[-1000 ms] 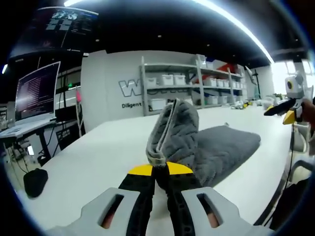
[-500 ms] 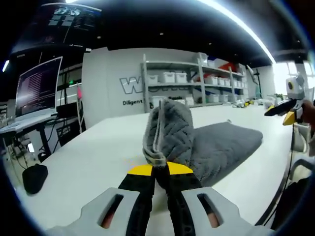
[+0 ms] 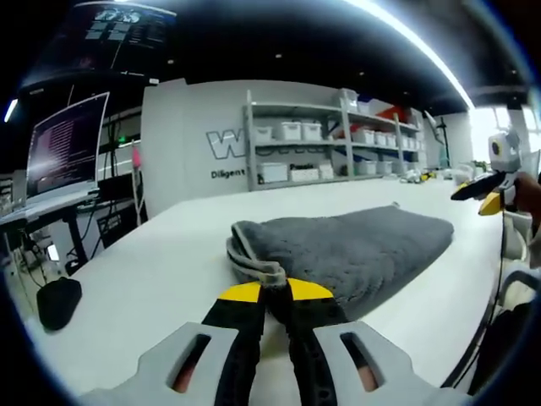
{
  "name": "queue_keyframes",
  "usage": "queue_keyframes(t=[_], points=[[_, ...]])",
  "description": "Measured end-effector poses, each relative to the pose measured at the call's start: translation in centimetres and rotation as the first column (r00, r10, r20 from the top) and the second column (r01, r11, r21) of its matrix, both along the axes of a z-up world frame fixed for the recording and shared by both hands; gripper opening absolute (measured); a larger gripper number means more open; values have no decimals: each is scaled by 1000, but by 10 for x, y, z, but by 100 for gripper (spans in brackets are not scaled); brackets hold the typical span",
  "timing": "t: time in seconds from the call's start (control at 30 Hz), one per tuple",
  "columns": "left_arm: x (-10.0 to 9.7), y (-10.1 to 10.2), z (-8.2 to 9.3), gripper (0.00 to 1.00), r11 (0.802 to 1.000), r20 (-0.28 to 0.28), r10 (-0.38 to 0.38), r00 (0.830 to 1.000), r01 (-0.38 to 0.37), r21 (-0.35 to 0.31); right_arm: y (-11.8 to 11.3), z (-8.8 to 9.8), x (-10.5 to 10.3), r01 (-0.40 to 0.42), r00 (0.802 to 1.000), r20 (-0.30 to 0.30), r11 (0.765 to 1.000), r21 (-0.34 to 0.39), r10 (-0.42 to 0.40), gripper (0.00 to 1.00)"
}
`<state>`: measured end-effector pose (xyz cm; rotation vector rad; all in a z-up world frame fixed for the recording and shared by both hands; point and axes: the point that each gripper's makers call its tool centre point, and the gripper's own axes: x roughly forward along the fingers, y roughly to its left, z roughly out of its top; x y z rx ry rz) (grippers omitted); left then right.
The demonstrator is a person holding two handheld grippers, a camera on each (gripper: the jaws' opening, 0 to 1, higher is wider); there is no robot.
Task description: Open the folded towel by lifting each exposed corner and separating the folded layers until the towel lies flat within the target outline without major curled edges
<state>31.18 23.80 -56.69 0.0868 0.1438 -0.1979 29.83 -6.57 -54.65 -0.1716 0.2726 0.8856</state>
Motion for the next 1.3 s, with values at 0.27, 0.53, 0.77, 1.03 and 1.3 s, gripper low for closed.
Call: queue_keyframes(t=[0.27,0.53,0.77,1.03,1.3], points=[[1,6,1,16,999,22,5,1000,-6,42,3,-6,6,8,1000,-6,1000,5,-8,59],[0,17,2,23,997,32,20,999,-23,77,5,-8,11,8,1000,-11,1000,5,-8,57],[0,15,-1,23,997,23,0,1000,-2,77,4,-10,17,25,1000,-17,1000,-5,-25,53],[-2,12,-1,17,998,24,-16,1000,15,64,-2,-15,26,65,998,-26,998,-3,-65,45],[-5,17,-8,9,999,-32,-30,999,31,35,-3,-22,31,94,993,-64,996,-11,-94,30]])
